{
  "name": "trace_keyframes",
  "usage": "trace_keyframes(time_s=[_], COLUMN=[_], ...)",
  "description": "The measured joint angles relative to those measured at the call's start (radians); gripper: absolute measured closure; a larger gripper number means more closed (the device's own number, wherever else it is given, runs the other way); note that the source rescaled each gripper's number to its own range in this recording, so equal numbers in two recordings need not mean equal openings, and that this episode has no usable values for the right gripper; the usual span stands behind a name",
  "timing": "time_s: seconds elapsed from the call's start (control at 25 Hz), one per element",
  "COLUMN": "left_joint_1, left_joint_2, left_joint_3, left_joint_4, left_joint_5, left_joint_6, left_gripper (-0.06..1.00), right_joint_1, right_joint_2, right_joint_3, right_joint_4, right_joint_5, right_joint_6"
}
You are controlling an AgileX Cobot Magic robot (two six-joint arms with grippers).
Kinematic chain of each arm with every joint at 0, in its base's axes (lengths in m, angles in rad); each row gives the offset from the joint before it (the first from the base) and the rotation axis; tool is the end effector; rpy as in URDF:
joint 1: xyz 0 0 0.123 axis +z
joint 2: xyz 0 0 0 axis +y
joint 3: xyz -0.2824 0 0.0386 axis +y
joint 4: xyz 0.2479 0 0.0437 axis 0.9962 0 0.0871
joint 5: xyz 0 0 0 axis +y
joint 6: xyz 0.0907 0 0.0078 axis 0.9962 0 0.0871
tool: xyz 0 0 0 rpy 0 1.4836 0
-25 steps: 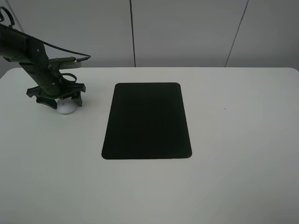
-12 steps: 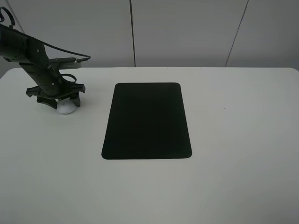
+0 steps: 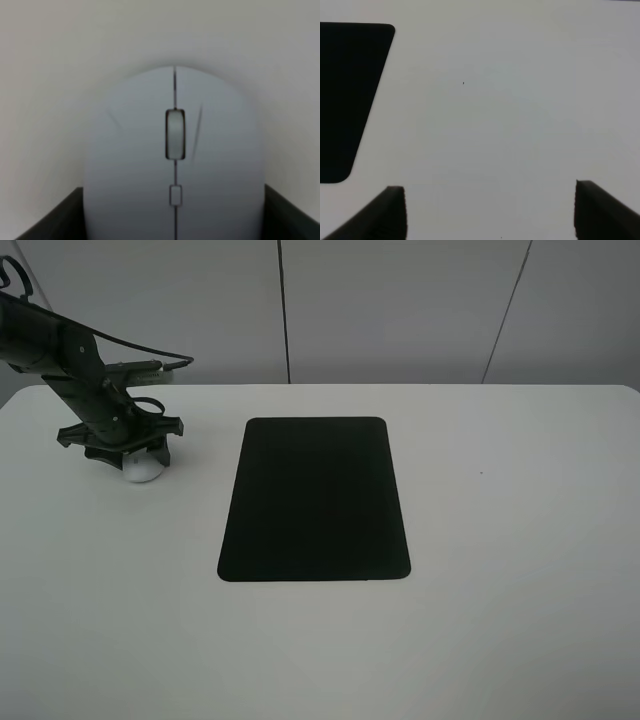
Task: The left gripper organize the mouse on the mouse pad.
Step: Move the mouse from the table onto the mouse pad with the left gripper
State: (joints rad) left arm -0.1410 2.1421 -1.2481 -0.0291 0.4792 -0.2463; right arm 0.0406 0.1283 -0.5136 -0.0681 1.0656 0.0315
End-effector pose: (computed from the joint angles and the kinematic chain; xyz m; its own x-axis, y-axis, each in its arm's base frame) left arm 0.3958 -0.0574 0.0864 -0.9540 -0.1360 -0.2673 -0.1164 0.9893 -0.0880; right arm 0.0137 -0.0049 0.2803 -0.5577 -0.0241 -0.8297 0.0080 0.9994 -0.0345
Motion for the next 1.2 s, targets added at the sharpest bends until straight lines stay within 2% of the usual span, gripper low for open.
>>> trace_keyframes(time_s=[0.56,1.0,1.2], left_joint_1=[0.000,-0.002,-0.065], left_joint_2=[-0.001,-0.127,-0.146], left_joint_3=[0.000,0.000,-0.008], left_joint_4=[-0.003,-0.022,-0.028], left_joint_5=[0.003,0.180,0.207], left_joint_6=[-0.002,-0.053,-0.108], left_gripper=[0.94,0.94,0.94], right_joint_1=[0.000,0.000,0.000], right_joint_2=[0.000,0.000,0.000], right_joint_3=[0.000,0.000,0.000], right_joint_4=[0.000,0.001,0.001], right_joint_5=[0.000,0.000,0.000], right_joint_6=[0.000,0.000,0.000])
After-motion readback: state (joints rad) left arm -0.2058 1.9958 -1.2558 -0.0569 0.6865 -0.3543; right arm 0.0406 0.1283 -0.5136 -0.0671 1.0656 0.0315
